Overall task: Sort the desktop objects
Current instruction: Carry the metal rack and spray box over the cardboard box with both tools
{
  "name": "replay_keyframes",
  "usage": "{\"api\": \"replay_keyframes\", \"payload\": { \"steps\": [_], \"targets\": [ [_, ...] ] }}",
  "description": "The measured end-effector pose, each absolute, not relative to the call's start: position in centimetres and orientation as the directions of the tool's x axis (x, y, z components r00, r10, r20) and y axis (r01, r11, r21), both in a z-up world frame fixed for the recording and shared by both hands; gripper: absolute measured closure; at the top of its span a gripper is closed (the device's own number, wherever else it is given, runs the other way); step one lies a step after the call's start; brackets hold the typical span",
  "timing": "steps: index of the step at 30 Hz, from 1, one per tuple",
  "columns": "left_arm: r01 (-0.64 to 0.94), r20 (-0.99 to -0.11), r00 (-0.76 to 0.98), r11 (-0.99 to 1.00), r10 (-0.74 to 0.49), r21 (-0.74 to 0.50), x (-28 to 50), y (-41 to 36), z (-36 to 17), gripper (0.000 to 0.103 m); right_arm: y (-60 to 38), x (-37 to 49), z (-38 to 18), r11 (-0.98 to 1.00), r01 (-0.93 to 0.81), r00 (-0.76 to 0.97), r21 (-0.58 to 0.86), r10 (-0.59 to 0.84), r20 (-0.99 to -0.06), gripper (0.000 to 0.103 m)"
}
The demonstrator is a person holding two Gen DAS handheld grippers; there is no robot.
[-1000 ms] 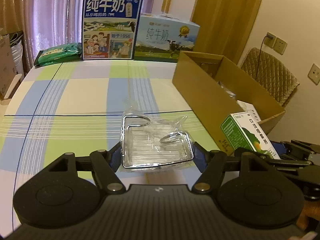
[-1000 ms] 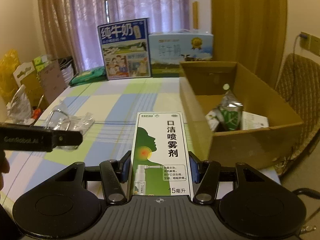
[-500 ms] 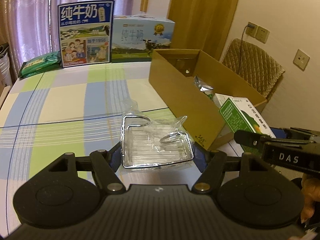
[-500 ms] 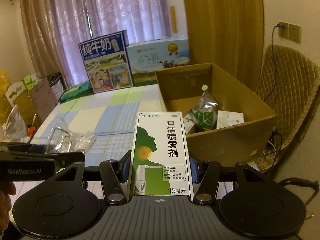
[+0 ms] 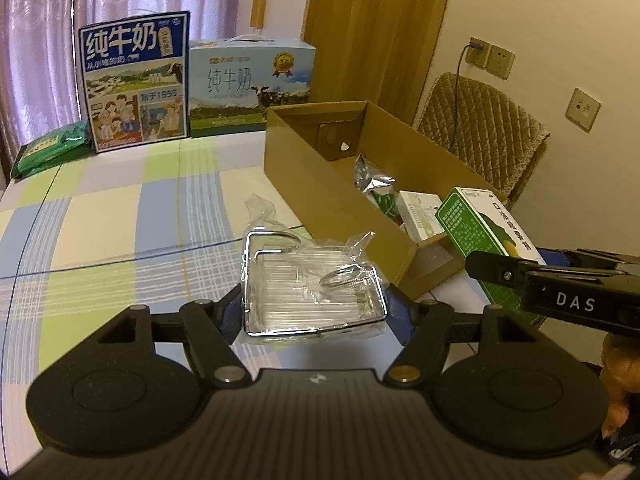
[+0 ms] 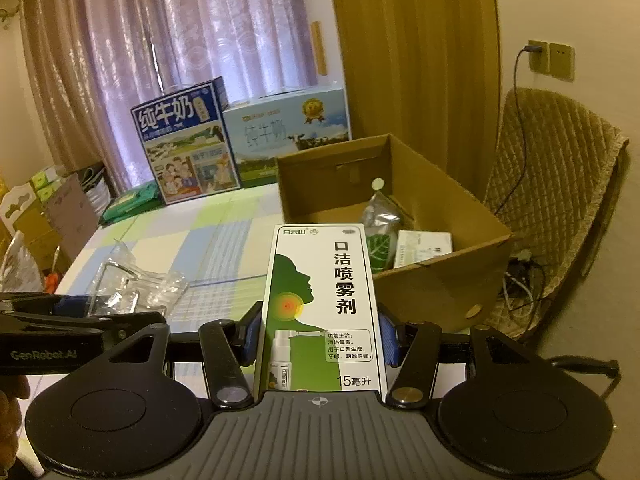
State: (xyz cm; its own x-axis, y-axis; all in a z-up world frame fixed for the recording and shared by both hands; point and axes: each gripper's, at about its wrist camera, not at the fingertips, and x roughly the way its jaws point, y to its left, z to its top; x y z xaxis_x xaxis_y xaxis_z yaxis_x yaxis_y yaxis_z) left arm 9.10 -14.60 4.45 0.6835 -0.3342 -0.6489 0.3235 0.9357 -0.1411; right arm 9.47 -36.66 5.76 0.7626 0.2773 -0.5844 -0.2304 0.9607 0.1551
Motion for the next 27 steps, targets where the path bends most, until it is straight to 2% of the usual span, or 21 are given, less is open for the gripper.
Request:
{"api": "replay_keyframes", "payload": {
  "steps": [27],
  "targets": [
    [0.402, -0.627, 0.669, 0.904, -0.399, -0.146, 12.1, -20.2, 6.0, 0.037, -41.5, 12.4, 6.3, 0.975, -0.185, 0.787, 0.125, 0.224, -0.574, 0.05]
  ]
}}
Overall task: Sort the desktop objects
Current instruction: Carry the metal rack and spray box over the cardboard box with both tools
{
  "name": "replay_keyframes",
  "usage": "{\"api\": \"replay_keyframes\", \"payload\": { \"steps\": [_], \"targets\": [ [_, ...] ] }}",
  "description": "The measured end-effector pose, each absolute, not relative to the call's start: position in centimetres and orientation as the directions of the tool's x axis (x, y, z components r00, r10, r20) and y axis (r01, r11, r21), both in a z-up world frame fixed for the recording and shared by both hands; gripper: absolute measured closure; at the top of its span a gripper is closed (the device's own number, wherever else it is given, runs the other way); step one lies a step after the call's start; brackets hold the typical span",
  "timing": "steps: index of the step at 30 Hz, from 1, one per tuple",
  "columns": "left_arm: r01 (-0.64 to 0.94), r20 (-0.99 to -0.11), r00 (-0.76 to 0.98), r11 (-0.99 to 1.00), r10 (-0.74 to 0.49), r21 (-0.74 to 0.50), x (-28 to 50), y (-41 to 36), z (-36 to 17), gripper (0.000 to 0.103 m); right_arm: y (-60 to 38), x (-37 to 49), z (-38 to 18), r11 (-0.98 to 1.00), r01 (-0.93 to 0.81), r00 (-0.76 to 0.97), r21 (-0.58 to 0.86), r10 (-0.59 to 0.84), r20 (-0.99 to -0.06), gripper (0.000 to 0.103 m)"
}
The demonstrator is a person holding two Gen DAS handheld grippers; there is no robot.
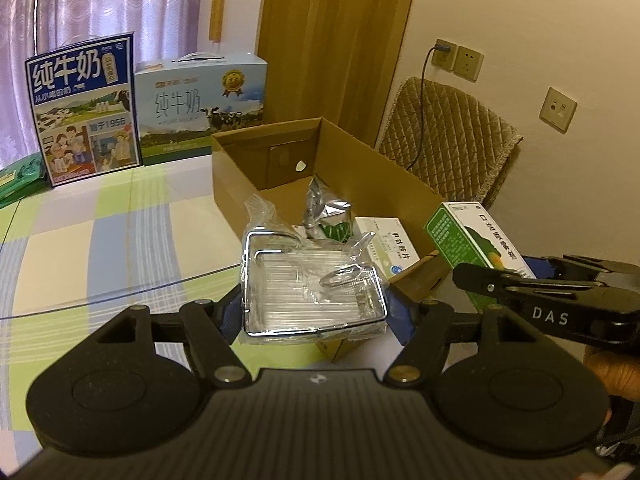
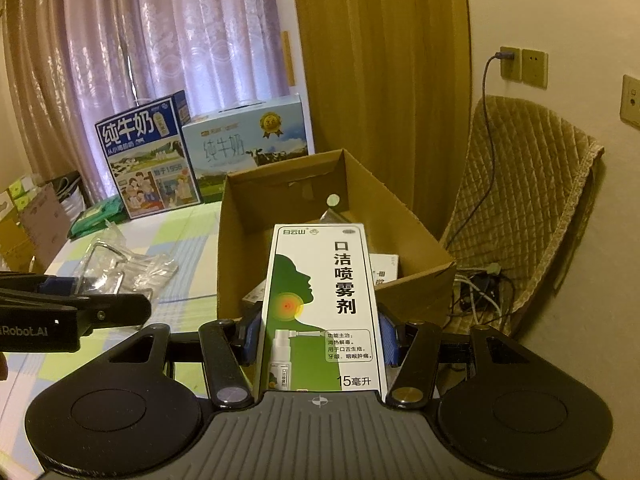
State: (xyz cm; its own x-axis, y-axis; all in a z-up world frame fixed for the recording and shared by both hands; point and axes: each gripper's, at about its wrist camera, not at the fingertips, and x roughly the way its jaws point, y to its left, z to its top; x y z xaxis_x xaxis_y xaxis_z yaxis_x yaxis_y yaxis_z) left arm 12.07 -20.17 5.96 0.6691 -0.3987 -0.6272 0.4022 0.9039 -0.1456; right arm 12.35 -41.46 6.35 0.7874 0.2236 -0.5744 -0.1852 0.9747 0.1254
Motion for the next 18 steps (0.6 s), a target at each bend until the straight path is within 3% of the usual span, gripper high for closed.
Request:
{"api": "replay_keyframes", "payload": {
  "steps": [18],
  "targets": [
    [0.422, -0.632, 0.651, 0.892, -0.421, -0.16, 14.0, -22.4, 5.6, 0.037, -42.2, 15.0, 6.6, 0.977, -0.195, 0.795, 0.09, 0.211, -0.569, 0.05]
  ]
}}
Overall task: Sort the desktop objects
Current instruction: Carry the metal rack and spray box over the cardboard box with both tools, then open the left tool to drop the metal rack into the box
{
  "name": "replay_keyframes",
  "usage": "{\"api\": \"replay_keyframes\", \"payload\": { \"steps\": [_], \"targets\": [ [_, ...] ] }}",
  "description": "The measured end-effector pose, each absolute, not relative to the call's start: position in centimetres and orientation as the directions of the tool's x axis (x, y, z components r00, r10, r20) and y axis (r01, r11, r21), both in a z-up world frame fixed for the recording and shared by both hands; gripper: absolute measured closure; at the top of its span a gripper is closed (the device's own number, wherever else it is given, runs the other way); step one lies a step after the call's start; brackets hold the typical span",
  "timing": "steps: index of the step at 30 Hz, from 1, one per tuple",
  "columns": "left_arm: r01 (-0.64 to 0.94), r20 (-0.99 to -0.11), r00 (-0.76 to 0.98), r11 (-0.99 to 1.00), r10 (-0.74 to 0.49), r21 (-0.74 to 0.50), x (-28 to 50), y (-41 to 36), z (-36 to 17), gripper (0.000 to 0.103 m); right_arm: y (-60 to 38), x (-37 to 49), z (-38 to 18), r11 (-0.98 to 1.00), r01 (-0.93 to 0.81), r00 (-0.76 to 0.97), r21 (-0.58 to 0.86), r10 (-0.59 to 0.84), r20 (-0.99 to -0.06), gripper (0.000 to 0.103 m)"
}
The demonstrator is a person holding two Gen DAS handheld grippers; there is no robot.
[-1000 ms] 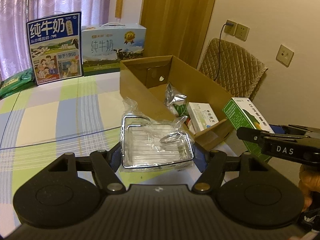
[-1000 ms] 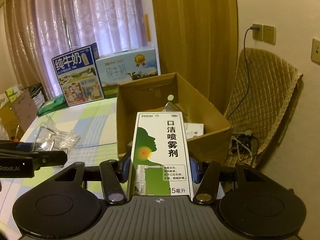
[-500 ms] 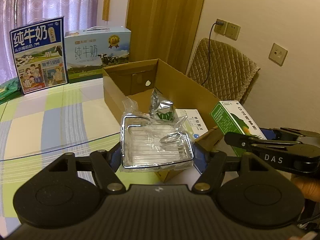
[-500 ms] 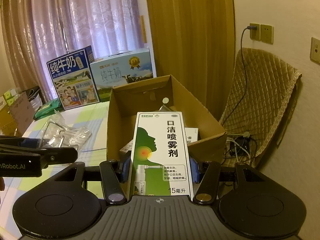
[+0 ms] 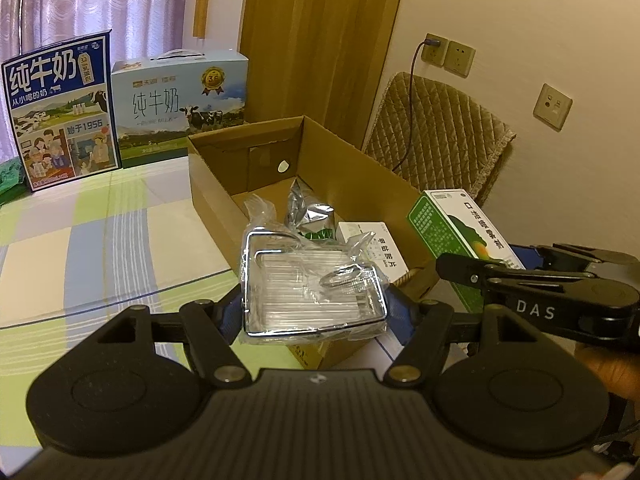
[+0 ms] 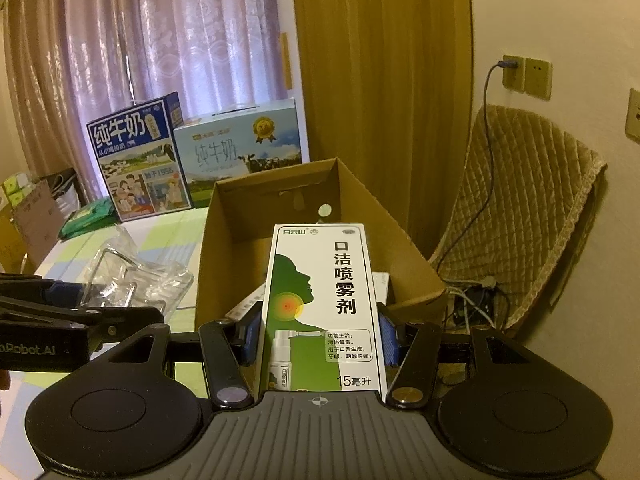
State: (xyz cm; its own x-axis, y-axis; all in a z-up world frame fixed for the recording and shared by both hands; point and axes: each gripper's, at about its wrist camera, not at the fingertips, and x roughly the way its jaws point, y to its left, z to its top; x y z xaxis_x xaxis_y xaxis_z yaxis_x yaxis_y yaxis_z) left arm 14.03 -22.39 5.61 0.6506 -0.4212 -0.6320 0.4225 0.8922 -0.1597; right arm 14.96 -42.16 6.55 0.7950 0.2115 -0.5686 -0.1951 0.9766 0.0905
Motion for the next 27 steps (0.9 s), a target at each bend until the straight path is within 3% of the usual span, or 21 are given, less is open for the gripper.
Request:
{"api": "replay_keyframes", "payload": {
  "steps": [27],
  "targets": [
    [0.437, -0.635, 0.628, 0.879, -0.45, -0.191, 19.5, -25.9, 5.4, 0.037, -43.3, 21.5, 7.4, 0.977, -0.209, 0.804, 0.044, 0.198, -0.561, 0.05]
  ]
}}
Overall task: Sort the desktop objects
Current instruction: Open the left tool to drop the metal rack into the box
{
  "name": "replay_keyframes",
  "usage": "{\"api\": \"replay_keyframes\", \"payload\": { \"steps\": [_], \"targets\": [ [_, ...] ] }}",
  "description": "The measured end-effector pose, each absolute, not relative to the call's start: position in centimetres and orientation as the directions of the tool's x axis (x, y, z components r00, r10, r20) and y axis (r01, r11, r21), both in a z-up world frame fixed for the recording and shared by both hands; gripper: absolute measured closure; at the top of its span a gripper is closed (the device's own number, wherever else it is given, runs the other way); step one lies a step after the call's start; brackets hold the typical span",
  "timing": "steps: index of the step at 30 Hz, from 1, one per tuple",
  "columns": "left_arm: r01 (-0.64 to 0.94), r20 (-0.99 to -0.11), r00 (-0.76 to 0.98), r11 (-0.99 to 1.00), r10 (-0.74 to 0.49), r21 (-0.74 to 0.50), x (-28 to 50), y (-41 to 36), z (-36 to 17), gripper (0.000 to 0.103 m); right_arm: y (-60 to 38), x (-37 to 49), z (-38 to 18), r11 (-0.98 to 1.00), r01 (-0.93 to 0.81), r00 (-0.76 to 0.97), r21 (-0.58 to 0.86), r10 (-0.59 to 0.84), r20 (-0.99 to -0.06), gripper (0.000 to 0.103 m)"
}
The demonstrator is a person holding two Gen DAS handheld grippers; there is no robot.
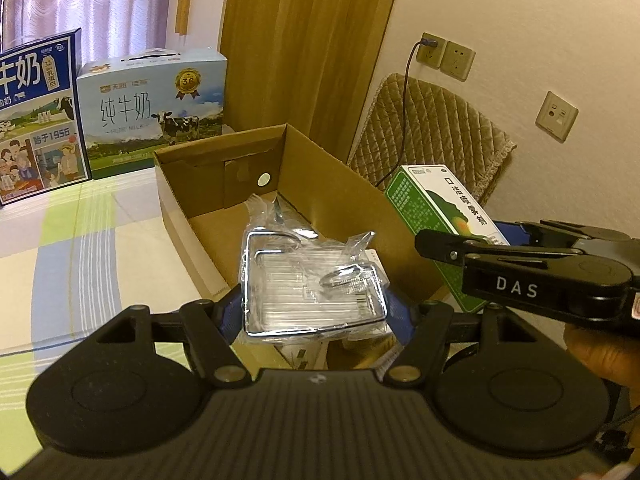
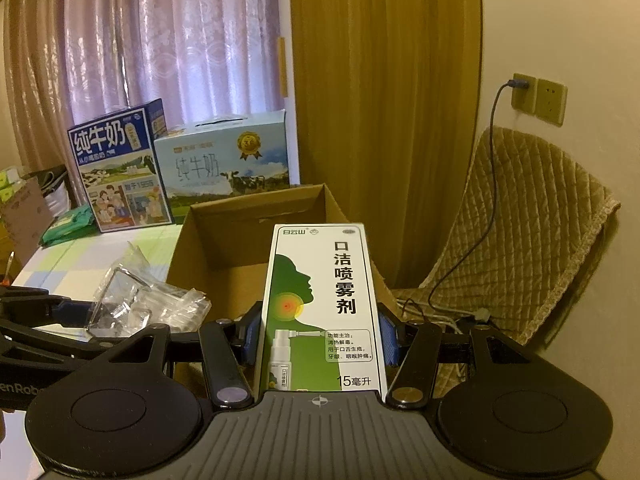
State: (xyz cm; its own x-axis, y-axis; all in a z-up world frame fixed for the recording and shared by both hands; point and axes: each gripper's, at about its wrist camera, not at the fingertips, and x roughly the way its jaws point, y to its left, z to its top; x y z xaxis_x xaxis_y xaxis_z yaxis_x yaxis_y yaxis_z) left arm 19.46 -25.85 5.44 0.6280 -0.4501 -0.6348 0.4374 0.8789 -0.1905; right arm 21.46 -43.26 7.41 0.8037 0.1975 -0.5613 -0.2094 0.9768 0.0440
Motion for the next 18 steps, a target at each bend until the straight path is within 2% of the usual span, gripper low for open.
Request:
{"api": "replay_keyframes", "payload": {
  "steps": [18],
  "targets": [
    [0.42, -0.662, 0.606, 0.884, -0.442, -0.205, 24.0, -27.6, 3.5, 0.037, -44.2, 25.2, 6.1, 0.981, -0.187, 0.797, 0.048, 0.18, -0.576, 0.05]
  ]
}}
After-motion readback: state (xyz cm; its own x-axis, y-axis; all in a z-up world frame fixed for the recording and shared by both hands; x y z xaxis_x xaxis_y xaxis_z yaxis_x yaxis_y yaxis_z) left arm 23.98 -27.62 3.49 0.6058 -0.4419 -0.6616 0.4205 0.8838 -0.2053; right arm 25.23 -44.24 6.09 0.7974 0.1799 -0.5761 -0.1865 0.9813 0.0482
